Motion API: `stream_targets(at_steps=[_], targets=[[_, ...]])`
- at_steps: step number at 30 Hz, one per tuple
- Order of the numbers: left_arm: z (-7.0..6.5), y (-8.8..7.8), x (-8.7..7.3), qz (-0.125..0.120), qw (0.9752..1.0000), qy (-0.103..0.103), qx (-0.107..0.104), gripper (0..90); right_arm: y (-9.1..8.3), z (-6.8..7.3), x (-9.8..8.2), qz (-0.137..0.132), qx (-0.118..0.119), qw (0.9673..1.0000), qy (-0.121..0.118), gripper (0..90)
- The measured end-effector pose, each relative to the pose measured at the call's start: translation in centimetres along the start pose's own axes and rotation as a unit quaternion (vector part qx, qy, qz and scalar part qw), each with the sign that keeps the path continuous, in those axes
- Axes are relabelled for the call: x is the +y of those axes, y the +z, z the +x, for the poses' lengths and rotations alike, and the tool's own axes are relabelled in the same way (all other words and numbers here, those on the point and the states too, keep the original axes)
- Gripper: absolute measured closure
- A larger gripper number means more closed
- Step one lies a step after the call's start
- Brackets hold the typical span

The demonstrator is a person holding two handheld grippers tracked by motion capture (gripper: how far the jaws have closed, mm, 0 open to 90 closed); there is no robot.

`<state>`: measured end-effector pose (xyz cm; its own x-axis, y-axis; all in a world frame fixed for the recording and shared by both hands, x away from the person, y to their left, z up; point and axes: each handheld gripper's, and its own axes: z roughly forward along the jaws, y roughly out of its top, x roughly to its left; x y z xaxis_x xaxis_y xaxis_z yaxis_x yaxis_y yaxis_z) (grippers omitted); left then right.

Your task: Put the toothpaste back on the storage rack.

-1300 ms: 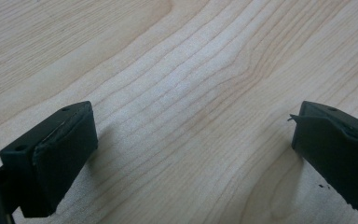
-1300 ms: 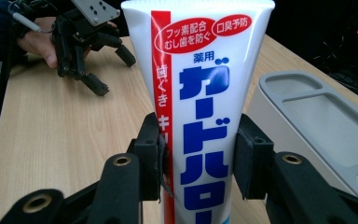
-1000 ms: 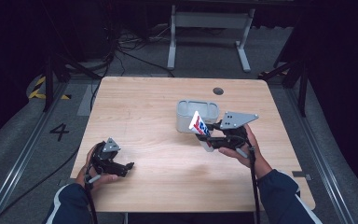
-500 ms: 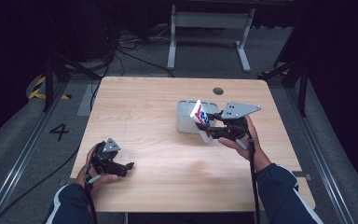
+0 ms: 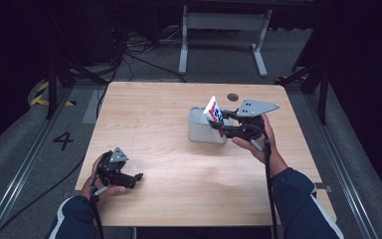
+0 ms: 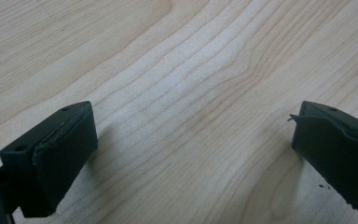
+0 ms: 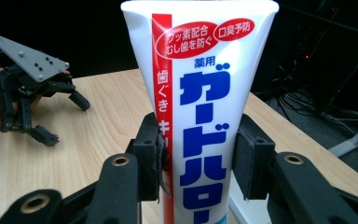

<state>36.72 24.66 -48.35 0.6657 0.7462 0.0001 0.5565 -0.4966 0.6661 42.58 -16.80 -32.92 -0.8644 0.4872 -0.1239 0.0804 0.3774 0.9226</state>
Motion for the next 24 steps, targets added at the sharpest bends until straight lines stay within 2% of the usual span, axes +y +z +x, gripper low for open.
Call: stream_targets(at_steps=[24], targets=[[0.0, 0.0, 0.0, 0.000, 1.0000, 0.000, 0.000, 0.5, 1.8, -2.0, 1.4, -0.010, -0.017, 0.9998, 0.010, 59.1]])
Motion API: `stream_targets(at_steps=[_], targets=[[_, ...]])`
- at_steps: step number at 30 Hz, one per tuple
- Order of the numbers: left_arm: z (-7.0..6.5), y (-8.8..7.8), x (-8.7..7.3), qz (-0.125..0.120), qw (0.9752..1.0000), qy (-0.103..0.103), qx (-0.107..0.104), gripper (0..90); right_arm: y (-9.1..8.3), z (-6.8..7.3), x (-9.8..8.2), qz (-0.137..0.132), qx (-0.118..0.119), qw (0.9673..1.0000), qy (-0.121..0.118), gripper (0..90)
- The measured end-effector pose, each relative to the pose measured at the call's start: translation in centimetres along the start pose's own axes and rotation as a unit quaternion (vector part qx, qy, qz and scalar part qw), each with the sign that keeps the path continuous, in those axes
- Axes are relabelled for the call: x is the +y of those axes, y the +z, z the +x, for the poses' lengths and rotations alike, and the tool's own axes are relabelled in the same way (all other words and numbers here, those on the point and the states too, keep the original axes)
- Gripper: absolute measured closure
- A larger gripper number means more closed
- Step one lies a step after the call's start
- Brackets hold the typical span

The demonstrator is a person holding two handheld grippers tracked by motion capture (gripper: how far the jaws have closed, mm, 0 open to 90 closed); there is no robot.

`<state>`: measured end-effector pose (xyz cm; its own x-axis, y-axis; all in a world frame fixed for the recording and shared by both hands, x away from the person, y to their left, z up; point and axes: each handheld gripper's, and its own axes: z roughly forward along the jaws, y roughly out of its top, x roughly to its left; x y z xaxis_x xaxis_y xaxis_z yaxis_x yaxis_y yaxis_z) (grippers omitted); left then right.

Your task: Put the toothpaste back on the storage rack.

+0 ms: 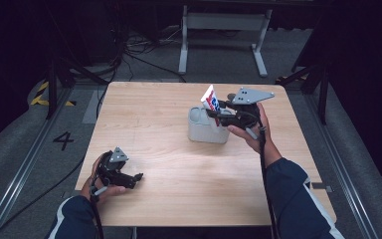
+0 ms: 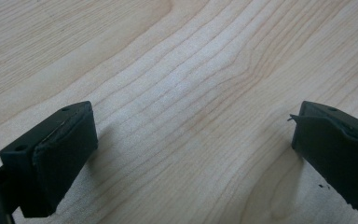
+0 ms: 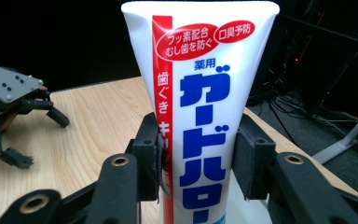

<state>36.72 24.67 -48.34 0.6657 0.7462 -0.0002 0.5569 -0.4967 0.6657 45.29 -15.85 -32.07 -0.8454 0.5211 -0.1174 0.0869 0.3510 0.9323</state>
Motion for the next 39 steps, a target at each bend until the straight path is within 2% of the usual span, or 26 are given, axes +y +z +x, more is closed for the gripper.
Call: stream_targets(at_steps=[14, 19, 39], targets=[[0.0, 0.0, 0.0, 0.002, 1.0000, 0.001, -0.001, 0.4, 1.7, -1.6, 0.1, 0.004, -0.020, 0.9998, 0.008, 59.0], [0.0, 0.0, 0.0, 0.001, 1.0000, 0.000, -0.001, 0.4, 2.5, -2.2, -0.1, 0.017, -0.029, 0.9994, 0.006, 58.9], [0.0, 0.0, 0.0, 0.000, 1.0000, 0.001, -0.003, 0.2, 4.1, -3.8, -0.7, 0.025, -0.040, 0.9987, 0.021, 58.7]])
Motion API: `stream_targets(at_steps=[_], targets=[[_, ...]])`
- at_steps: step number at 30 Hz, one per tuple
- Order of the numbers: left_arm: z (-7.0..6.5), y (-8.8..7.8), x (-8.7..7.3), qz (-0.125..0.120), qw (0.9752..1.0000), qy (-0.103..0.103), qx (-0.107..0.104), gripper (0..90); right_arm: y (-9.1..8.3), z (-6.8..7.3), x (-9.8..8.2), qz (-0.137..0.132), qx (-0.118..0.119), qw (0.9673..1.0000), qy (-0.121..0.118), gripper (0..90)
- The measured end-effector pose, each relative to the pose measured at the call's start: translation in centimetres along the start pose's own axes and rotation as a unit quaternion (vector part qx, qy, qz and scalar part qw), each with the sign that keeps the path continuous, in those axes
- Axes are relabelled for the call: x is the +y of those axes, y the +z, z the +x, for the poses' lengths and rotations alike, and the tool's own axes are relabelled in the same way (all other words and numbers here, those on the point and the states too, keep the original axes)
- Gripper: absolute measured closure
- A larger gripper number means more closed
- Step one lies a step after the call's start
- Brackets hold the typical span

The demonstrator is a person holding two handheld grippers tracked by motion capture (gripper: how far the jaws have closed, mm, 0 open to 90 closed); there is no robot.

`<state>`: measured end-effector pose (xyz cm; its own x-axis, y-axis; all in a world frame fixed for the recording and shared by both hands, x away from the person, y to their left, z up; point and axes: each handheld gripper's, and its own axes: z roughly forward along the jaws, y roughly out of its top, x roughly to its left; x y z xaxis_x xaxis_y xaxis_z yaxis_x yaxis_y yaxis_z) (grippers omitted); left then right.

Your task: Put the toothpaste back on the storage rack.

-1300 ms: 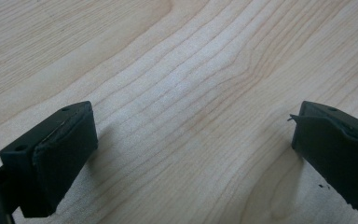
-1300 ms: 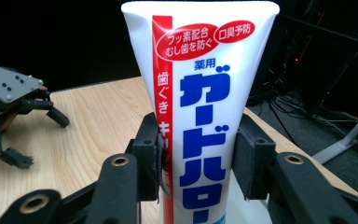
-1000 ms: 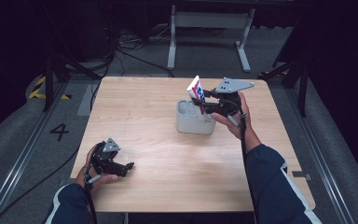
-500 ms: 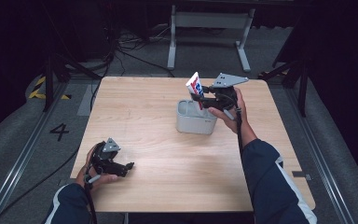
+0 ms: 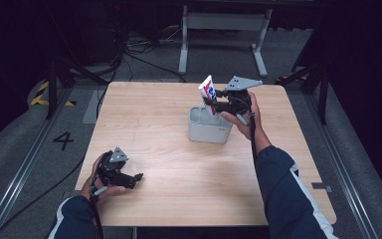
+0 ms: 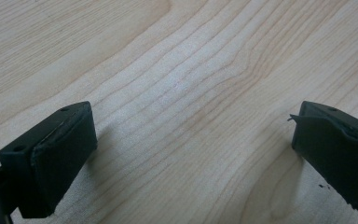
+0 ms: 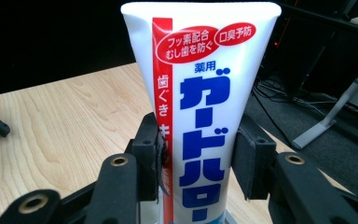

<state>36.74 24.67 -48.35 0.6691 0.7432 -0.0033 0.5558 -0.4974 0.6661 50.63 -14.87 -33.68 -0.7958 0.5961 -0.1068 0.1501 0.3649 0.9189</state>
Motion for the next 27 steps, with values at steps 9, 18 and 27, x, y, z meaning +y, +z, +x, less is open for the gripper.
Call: stream_targets(at_steps=[9, 18, 27], targets=[[0.0, 0.0, 0.0, 0.000, 1.0000, 0.002, -0.002, 0.3, 0.5, -0.4, -0.7, 0.006, -0.002, 0.9999, 0.012, 58.4], [-0.1, 0.0, 0.0, 0.002, 1.0000, -0.002, -0.004, 0.2, 0.9, -0.5, -1.6, 0.017, 0.001, 0.9997, 0.017, 57.6], [-0.1, 0.0, 0.0, 0.002, 1.0000, -0.002, -0.004, 0.2, 0.6, -0.6, -2.7, 0.033, 0.005, 0.9993, 0.019, 56.9]])
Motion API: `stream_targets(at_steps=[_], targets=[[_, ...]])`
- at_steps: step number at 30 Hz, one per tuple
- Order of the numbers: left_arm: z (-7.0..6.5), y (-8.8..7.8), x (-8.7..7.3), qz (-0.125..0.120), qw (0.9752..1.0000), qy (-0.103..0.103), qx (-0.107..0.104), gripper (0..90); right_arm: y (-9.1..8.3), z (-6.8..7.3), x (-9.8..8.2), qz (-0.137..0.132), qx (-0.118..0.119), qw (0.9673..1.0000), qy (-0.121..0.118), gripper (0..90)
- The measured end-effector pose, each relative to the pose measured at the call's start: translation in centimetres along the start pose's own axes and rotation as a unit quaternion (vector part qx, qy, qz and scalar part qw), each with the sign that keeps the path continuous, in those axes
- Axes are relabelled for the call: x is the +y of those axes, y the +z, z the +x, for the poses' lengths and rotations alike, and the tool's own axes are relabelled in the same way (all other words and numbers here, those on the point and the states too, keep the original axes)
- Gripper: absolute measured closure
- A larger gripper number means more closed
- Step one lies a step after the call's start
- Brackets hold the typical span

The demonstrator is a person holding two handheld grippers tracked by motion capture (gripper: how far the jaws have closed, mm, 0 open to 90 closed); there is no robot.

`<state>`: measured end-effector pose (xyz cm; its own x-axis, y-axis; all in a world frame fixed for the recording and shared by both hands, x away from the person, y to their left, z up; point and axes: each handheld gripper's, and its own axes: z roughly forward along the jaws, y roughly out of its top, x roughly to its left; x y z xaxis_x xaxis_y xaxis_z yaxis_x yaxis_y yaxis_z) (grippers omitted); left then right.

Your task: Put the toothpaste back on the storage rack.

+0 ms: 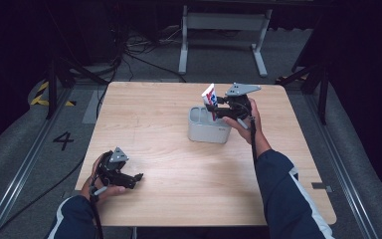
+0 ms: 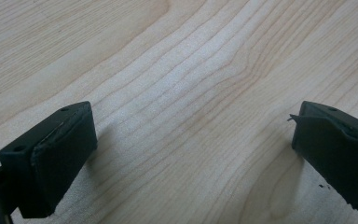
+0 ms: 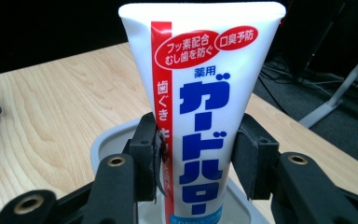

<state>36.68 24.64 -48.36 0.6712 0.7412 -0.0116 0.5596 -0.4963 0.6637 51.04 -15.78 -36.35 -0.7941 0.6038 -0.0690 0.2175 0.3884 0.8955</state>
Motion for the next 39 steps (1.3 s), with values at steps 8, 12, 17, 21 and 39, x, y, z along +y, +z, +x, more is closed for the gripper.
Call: stream_targets(at_steps=[8, 12, 17, 21, 39], targets=[[0.0, 0.0, 0.0, 0.000, 1.0000, 0.000, 0.000, 0.3, -0.5, -0.1, -0.7, 0.016, 0.004, 0.9999, -0.003, 55.5], [0.0, 0.0, 0.0, 0.001, 1.0000, 0.001, 0.000, 0.3, -0.6, -0.1, -1.0, 0.028, 0.006, 0.9996, -0.003, 53.9], [0.0, 0.0, 0.0, 0.001, 1.0000, 0.001, 0.000, 0.3, -0.6, 0.0, -1.3, 0.045, 0.008, 0.9989, -0.011, 52.2], [0.0, 0.0, 0.0, 0.001, 1.0000, 0.001, 0.000, 0.3, -0.5, 0.1, -1.7, 0.057, 0.011, 0.9982, -0.014, 52.2], [0.0, 0.0, 0.0, 0.001, 1.0000, 0.001, 0.001, 0.4, 0.2, 0.3, -2.6, 0.095, 0.012, 0.9953, -0.017, 48.1]])
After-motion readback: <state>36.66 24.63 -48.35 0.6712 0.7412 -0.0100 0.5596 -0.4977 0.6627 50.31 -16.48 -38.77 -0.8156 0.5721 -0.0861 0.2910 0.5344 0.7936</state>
